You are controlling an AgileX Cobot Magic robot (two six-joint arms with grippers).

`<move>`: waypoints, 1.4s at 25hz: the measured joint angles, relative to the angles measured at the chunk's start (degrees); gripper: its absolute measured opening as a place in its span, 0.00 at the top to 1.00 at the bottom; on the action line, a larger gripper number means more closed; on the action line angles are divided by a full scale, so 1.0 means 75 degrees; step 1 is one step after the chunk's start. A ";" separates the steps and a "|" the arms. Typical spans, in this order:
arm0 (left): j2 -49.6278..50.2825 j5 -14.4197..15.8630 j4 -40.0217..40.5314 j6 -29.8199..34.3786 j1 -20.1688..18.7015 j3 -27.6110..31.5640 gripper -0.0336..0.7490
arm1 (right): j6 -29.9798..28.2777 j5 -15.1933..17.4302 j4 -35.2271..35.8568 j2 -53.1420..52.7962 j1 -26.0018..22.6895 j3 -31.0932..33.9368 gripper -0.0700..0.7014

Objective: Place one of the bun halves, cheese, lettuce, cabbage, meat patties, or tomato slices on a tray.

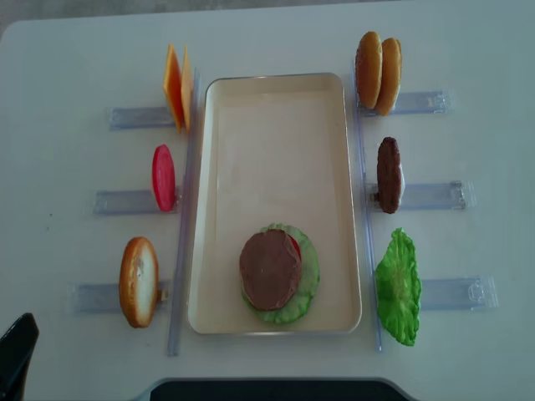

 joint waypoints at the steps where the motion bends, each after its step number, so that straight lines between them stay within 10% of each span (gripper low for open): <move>1: 0.0000 0.0000 0.0000 0.0000 0.0000 0.0000 0.22 | 0.0000 0.0000 0.0000 0.0000 0.0000 0.0051 0.21; 15: 0.0000 0.0000 0.0000 0.0000 0.0000 0.0000 0.22 | -0.0005 -0.0463 0.0334 -0.0015 0.0000 0.1879 0.21; 35: 0.0000 0.0000 0.0000 -0.0007 0.0000 0.0000 0.22 | -0.0037 -0.0709 0.0368 -0.0015 0.0000 0.1962 0.21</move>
